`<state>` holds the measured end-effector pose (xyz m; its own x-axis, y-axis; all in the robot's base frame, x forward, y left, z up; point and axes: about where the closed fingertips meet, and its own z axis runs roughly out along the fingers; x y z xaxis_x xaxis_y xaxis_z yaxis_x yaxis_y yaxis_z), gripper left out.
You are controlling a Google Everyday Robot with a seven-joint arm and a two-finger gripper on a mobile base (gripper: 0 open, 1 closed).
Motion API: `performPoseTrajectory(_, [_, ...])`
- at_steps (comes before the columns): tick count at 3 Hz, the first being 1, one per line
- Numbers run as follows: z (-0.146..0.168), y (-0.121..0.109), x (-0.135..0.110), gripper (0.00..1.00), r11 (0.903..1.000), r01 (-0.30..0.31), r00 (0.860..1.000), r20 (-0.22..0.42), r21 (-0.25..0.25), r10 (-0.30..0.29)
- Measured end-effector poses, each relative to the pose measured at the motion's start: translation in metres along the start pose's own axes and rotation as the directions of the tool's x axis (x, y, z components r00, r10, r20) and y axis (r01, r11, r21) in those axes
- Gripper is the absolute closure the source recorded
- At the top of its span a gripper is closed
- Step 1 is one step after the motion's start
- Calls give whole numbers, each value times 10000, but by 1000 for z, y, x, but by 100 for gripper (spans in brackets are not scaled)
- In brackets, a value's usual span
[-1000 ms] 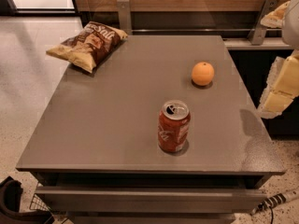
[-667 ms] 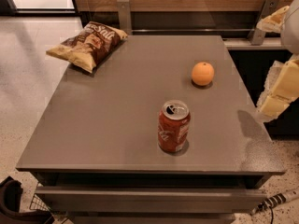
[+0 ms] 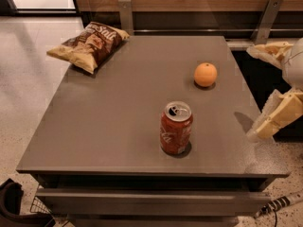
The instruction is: Move coke can near brown chip bag
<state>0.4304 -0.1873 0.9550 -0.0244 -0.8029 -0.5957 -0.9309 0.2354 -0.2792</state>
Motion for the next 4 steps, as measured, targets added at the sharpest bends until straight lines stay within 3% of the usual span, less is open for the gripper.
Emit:
performPoseTrajectory(1, [31,12,-15,0,9966,69,9775,2108,-822,106])
performPoseTrajectory(2, [58,23,-33,0,9850,-76,9153,3955,-1722,762])
performPoseTrajectory(3, [91,33,-39,0,9695,-106,8495,5092,-2450,1379])
performPoseTrajectory(4, [112,40,-35,0,9624,-148,7932,5828,-2711,1764])
